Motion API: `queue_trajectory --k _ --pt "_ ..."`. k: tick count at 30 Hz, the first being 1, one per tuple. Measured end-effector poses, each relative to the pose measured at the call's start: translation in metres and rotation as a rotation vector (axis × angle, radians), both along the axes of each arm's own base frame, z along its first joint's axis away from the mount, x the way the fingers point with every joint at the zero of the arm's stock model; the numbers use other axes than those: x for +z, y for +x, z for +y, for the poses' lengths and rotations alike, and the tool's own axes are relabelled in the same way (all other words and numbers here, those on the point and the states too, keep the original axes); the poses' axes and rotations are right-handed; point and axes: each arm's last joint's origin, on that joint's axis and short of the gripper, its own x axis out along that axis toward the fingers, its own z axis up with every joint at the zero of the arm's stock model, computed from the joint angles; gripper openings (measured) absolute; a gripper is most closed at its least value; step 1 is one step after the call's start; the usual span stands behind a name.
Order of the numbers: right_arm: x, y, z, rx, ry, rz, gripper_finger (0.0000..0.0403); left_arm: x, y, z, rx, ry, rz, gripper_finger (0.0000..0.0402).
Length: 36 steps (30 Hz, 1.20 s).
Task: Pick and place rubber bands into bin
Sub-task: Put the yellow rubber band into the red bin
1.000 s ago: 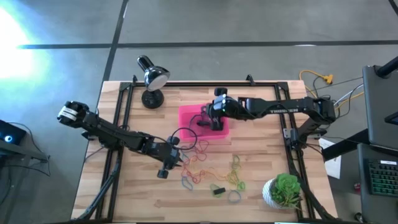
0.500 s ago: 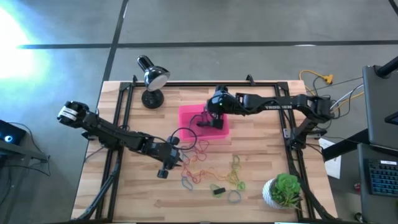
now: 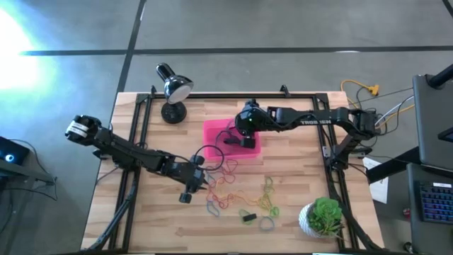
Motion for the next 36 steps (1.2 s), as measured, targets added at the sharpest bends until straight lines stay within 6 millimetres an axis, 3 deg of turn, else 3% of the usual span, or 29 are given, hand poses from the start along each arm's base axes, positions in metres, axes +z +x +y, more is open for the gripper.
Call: queue_trajectory --k 11,17,25,31,36 --pt "-0.008 -0.011 0.026 0.119 0.328 0.113 0.015 0.001 0.001 0.0 -0.001 -0.005 -0.018 0.0076" --pt "-0.006 -0.012 0.057 0.178 0.346 0.154 0.0142 0.002 0.006 -0.002 -0.018 -0.01 -0.105 0.0076" --pt "0.003 -0.019 0.113 0.296 0.364 0.171 0.013 -0.012 0.026 -0.009 -0.078 -0.006 -0.165 0.0076" --pt "0.017 -0.035 0.15 0.325 0.348 0.165 0.0122 -0.018 0.046 -0.017 -0.131 -0.049 -0.296 0.0076" --pt "0.025 -0.056 0.167 0.246 0.245 0.184 0.0116 -0.027 0.06 -0.022 -0.137 -0.077 -0.387 0.0076"
